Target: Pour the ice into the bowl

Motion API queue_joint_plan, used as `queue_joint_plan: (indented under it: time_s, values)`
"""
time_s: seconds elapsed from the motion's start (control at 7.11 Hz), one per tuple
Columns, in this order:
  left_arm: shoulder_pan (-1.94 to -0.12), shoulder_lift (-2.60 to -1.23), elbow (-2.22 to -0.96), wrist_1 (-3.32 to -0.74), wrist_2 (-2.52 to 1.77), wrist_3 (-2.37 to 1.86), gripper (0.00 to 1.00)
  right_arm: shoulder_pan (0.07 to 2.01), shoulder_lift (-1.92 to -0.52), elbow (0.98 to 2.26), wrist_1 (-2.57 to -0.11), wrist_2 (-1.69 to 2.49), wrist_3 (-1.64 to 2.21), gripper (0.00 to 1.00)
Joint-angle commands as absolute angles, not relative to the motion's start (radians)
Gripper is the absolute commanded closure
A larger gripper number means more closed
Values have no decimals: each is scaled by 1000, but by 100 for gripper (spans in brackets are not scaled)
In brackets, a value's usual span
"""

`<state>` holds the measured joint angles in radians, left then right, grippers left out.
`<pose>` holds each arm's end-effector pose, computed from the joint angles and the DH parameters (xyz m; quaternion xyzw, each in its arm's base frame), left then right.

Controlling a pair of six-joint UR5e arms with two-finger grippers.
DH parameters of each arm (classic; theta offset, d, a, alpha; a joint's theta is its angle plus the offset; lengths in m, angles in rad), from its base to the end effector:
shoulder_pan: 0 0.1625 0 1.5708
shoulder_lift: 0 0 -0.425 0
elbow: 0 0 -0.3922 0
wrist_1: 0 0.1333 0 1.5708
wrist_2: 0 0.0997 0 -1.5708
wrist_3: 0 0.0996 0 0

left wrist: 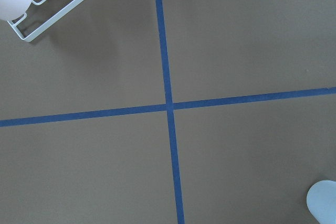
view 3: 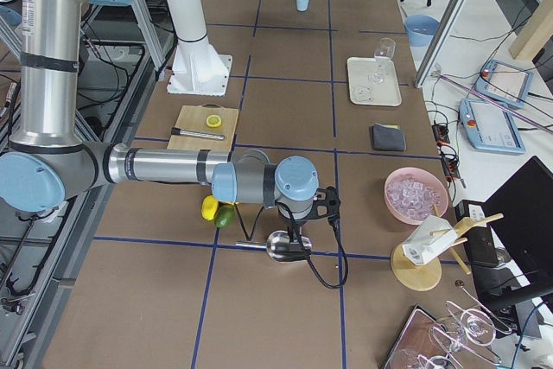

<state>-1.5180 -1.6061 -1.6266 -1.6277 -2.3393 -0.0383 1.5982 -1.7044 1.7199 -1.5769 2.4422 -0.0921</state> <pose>-0.0368 -0.5174 0.6077 0.0515 0.3766 0.0344 0.9243 0.0690 -0.4341 0.6408 0.0295 -0.4210 -0.0313 0.9060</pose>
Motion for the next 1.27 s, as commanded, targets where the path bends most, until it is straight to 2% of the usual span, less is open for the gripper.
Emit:
queue_joint_plan:
  time_s: [0.0,0.14,0.42,0.56,0.98,1.12]
  values:
    - [-1517,-1606,-1628,-1629,-2338,-38,0,1598,-1697,1723,-1575,2436,-87,0]
    - [-1519,-1608,-1643,-1631,-2338,-38,0,1598,-1691,1729,-1569,2439,-34,0]
    - [-1517,-1617,-1768,-1635,-2333,-37,0,1597,-1576,1688,-1572,2462,131,0]
    - [-1517,-1620,-1832,-1635,-2333,-37,0,1530,-1588,1674,-1522,2470,152,0]
    - [-1484,-1588,-1995,-1653,-2271,-113,0,1384,-1598,1625,-1187,2461,534,0]
    - [-1444,-1548,-2020,-1749,-2226,-209,0,1326,-1601,1599,-1057,2433,651,0]
